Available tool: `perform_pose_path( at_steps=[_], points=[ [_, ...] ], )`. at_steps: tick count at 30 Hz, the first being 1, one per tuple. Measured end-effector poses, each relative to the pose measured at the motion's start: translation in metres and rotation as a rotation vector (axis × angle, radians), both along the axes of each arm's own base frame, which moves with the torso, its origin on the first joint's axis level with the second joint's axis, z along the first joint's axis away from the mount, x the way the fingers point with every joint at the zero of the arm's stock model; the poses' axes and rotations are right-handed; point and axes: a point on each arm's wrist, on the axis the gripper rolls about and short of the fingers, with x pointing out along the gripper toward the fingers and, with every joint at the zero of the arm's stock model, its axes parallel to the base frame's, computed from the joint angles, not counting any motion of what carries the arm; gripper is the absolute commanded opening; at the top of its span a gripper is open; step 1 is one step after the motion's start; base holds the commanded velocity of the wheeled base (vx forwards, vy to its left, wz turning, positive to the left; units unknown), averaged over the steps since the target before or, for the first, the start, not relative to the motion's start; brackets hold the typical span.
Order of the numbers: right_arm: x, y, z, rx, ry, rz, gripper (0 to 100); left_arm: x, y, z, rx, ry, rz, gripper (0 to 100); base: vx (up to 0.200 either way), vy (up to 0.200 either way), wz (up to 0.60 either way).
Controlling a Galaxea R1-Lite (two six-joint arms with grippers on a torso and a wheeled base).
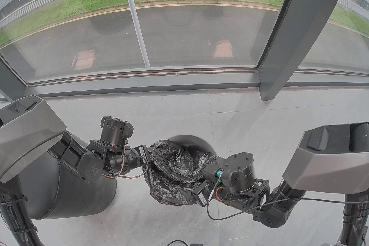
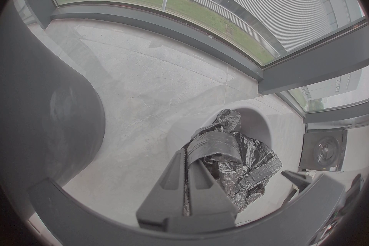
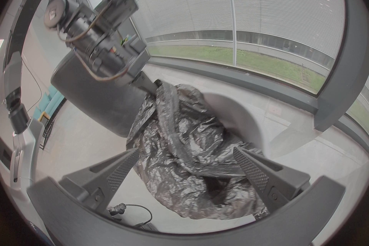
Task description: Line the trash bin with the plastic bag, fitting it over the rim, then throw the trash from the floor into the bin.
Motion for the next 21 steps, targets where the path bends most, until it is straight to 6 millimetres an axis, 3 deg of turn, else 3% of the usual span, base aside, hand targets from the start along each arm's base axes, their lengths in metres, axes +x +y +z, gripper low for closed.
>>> perform_pose_path(
  at_steps=[13, 21],
  points=[
    [0.013, 0.019, -0.036, -0.057, 0.005, -0.035, 100, 0.002, -0.001, 0.003, -0.021, -0.045, 0.000, 0, 0.000, 0.000, 0.00],
    [0.024, 0.025, -0.048, -0.098, -0.038, -0.077, 100, 0.002, -0.001, 0.003, -0.020, -0.045, 0.000, 0, 0.000, 0.000, 0.00]
  ],
)
